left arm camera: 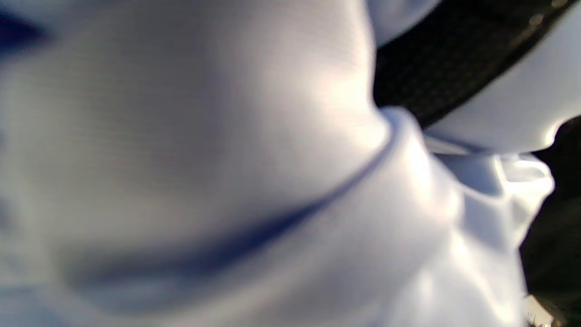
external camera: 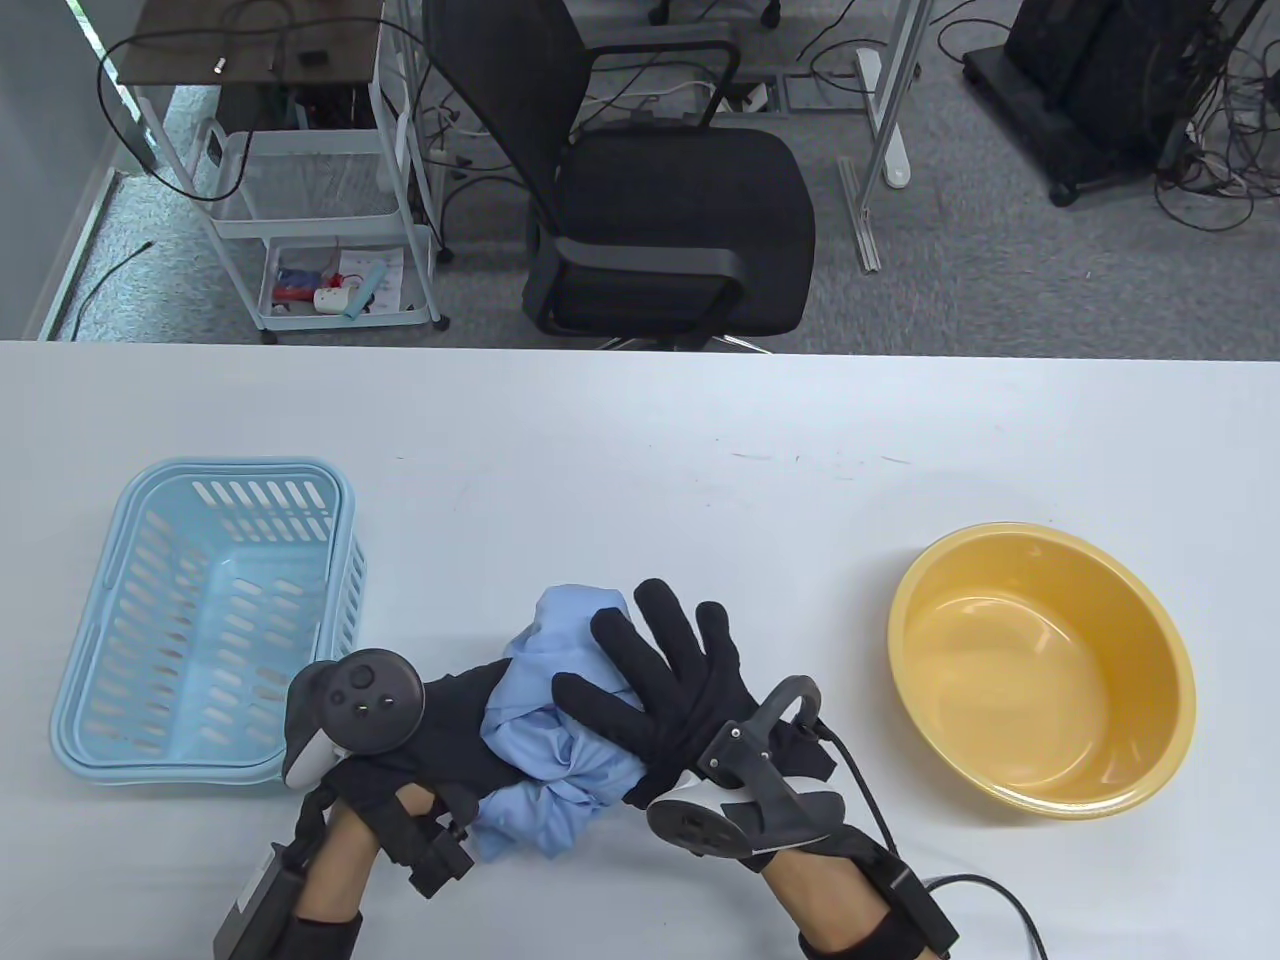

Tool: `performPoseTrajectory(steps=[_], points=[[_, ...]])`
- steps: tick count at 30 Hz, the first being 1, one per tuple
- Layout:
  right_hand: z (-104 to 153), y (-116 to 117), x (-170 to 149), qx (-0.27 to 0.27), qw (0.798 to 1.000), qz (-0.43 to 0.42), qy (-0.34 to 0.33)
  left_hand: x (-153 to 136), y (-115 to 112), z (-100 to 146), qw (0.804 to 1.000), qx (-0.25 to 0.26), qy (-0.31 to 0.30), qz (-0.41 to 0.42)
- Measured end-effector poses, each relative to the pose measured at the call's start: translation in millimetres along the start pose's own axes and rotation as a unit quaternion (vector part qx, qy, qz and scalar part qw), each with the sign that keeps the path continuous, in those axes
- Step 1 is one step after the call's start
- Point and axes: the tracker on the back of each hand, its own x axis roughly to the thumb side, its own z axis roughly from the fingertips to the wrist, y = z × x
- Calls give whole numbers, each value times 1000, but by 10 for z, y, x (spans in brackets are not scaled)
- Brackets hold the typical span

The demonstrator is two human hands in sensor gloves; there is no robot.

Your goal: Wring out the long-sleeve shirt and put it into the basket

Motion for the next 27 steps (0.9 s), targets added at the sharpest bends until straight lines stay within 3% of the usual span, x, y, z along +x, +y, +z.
performPoseTrajectory(steps=[5, 7, 15, 19, 24, 27], points=[[-11, 74, 62, -26, 999, -30, 3, 242, -21, 25, 997, 14, -22, -71], [-9, 60, 66, -57, 997, -38, 24, 302, -33, 44, 996, 34, -28, -83], [30, 144, -20, -77, 983, -103, 131, 554, -189, 105, 971, 116, -49, -203], [54, 277, -108, -51, 969, -172, 171, 642, -357, 101, 943, 122, -67, -303], [109, 579, -182, 3, 942, -273, 194, 585, -566, 69, 925, 100, -78, -358], [122, 651, -200, 19, 933, -302, 193, 512, -605, 73, 930, 97, -85, -344]])
